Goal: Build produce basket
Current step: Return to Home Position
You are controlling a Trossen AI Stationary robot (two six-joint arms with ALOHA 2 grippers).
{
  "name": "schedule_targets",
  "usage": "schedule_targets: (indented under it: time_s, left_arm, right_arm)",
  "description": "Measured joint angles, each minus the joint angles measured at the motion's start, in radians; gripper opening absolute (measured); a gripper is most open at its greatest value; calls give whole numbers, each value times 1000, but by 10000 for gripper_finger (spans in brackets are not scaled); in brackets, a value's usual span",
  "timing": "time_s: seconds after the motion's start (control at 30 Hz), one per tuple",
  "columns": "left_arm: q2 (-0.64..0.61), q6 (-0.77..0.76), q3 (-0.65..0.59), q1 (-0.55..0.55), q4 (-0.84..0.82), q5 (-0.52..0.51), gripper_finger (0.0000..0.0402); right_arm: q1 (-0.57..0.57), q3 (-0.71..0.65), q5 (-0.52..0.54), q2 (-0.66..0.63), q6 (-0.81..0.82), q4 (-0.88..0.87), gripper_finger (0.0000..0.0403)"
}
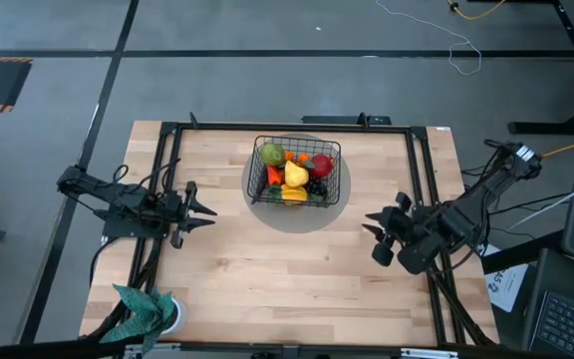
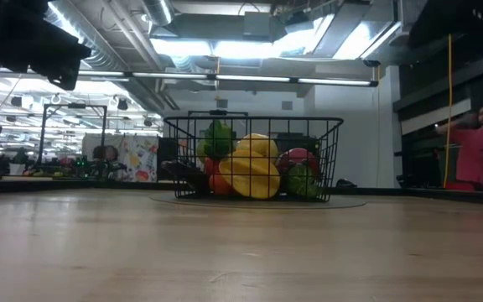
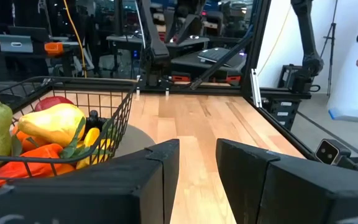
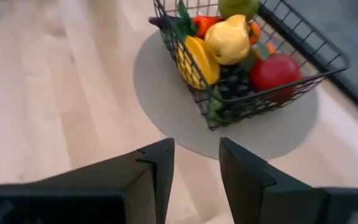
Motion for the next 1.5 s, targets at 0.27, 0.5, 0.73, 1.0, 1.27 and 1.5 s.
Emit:
schedule_targets:
  time_s: [0.27, 0.5, 0.73, 1.0, 1.27, 1.5]
  left_arm:
    - [0, 0, 0, 0, 0, -2, 96]
    - [0, 1, 0, 0, -1, -9, 96]
    - [0, 1, 0, 0, -7, -10, 96]
    - [0, 1, 0, 0, -11, -10, 96]
    - [0, 1, 0, 0, -14, -9, 96]
    - [0, 1, 0, 0, -15, -17, 96]
  right_arm:
    - [-43, -272, -2, -171, -117, 425, 118]
    - [-123, -539, -186, -283, -407, 996, 118]
    - [-231, -740, -479, -367, -551, 1360, 118]
    - [-337, -803, -604, -531, -534, 1311, 118]
    - [-375, -802, -700, -731, -647, 1210, 118]
    - [-375, -802, -672, -855, -627, 1047, 118]
